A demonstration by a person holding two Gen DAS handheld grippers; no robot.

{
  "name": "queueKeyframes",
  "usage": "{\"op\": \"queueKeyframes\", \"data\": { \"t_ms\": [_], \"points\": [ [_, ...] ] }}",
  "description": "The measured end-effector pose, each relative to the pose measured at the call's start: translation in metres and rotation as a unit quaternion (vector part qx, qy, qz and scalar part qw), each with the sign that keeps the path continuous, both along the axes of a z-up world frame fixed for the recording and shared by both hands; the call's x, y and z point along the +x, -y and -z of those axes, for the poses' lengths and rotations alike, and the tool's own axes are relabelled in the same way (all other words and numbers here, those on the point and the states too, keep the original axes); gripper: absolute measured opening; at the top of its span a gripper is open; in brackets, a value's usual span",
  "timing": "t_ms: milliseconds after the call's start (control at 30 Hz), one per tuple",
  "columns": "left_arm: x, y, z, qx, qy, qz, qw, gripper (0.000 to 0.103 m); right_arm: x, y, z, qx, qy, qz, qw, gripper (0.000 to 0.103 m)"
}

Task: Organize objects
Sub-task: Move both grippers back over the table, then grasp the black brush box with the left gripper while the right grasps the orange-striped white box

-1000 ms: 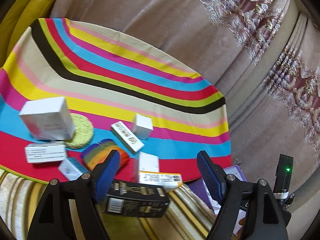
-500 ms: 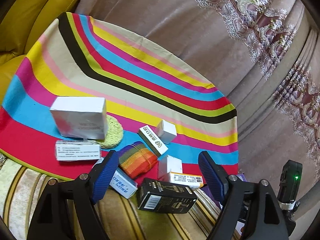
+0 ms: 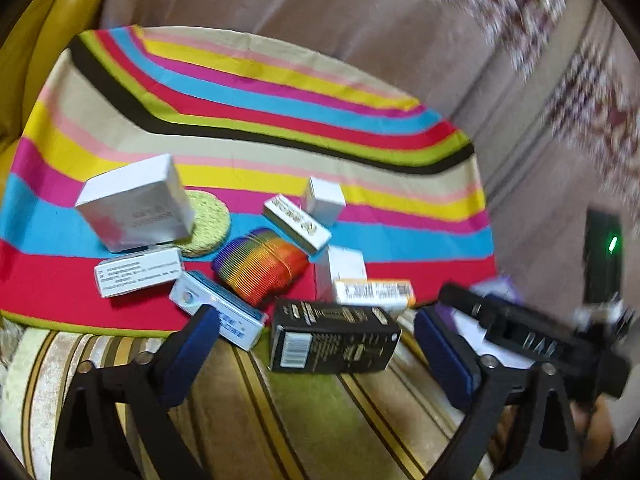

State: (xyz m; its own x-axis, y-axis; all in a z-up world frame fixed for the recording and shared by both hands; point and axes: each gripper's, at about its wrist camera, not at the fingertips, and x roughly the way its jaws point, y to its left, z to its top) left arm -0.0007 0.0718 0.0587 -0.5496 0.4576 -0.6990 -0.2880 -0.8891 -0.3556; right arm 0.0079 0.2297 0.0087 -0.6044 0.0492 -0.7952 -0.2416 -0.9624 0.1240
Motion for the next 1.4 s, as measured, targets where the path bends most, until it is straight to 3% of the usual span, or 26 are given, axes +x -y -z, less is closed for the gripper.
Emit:
{"op": "queueKeyframes", "data": {
  "t_ms": [200, 533, 700, 933, 1200, 1400],
  "points": [
    [-0.007, -0.026, 0.012, -0.060, 0.035, 0.012, 0.9975, 0.103, 0.001, -0.016, 0.001, -0.015, -0.002, 0.015, 1.000, 0.096],
    [-0.014, -0.041, 0.028, -0.109, 0.070, 0.021, 0.9914, 0.102, 0.000, -0.025, 0.001, -0.034, -0.008, 0.012, 0.999, 0.098],
    [-0.013, -0.040, 0.028, -0.098, 0.072, 0.028, 0.9922, 0.088, 0.000, -0.018, 0.002, -0.032, -0.010, -0.005, 0.999, 0.100],
    [-0.003, -0.028, 0.017, -0.073, 0.051, 0.015, 0.9959, 0.087, -0.004, -0.013, 0.004, -0.031, -0.006, -0.012, 0.999, 0.100],
    [0.012, 0.019, 0.001, -0.025, 0.006, -0.076, 0.9967, 0.087, -0.012, 0.007, 0.010, -0.022, 0.005, -0.044, 0.999, 0.100],
    [0.016, 0.033, -0.005, -0.016, -0.006, -0.100, 0.9948, 0.087, -0.023, 0.025, 0.017, -0.009, 0.019, -0.065, 0.998, 0.100]
  ]
}}
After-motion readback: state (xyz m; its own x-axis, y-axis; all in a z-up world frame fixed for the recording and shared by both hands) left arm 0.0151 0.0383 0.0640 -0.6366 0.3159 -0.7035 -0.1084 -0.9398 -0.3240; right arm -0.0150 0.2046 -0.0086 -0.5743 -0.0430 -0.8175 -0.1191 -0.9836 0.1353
